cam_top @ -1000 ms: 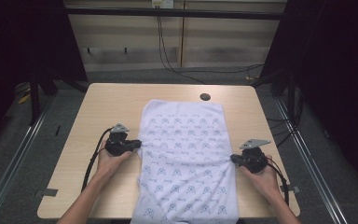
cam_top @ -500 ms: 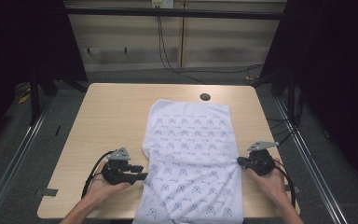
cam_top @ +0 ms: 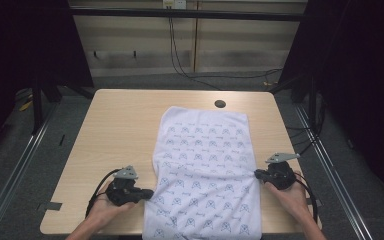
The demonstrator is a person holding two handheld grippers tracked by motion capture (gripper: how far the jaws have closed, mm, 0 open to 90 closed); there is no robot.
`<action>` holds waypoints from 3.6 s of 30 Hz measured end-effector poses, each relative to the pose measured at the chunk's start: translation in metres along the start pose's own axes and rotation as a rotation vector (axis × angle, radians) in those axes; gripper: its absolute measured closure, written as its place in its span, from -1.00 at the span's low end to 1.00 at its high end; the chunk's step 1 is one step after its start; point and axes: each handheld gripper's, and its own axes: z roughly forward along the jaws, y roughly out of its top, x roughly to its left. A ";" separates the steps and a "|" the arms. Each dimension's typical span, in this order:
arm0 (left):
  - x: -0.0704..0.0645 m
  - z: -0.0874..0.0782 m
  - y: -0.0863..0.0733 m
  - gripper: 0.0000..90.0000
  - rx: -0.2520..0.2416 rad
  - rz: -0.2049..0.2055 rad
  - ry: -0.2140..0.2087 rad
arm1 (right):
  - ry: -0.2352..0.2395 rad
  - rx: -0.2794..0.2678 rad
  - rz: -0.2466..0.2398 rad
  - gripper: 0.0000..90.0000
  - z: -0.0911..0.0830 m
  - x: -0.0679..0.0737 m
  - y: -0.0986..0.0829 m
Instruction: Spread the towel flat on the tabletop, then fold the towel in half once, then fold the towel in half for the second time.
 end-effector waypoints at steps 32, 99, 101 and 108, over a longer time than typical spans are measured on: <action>0.072 0.037 0.067 0.31 -0.102 -0.067 0.166 | 0.233 -0.078 -0.023 0.28 0.027 0.030 0.042; 0.042 -0.003 0.022 0.39 -0.088 -0.055 0.090 | 0.179 -0.105 -0.027 0.47 0.029 0.006 0.052; 0.048 0.001 0.030 0.35 -0.098 -0.056 0.111 | 0.137 -0.113 -0.009 0.42 0.039 -0.005 0.060; 0.075 0.002 0.050 0.26 -0.157 -0.066 0.170 | 0.101 -0.085 0.018 0.22 0.070 -0.020 0.082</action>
